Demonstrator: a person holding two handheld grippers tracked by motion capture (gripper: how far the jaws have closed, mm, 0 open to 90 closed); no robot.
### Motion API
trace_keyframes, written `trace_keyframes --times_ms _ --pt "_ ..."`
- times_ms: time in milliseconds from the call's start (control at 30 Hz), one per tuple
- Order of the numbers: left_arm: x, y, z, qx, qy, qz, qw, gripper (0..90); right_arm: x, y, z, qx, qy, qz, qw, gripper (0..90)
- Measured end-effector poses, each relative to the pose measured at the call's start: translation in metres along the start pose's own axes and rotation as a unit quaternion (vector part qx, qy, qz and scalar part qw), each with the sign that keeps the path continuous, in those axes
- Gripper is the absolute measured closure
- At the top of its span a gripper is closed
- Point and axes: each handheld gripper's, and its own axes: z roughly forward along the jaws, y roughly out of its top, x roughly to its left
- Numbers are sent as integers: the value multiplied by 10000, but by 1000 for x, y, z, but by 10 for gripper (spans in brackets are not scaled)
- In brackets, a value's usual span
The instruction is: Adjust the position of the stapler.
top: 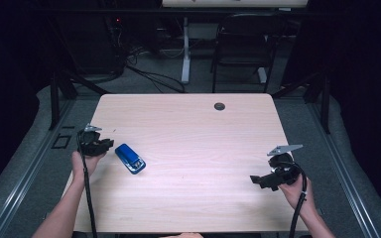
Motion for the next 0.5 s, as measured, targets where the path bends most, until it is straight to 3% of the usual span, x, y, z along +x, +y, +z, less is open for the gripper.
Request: trace_keyframes --times_ms 67,233,300,500 --pt "0 0 1 22 -29 21 10000 816 0 0 -1 -44 -1 14 10000 36" --pt "-7 4 10 149 -94 315 9993 839 -2 -1 -2 -33 29 13 10000 37" --pt "-10 5 14 171 -36 269 9995 837 -2 -1 -1 -14 30 42 10000 37" --pt "-12 6 22 254 -54 409 9988 837 0 -1 -1 -32 54 -13 10000 40"
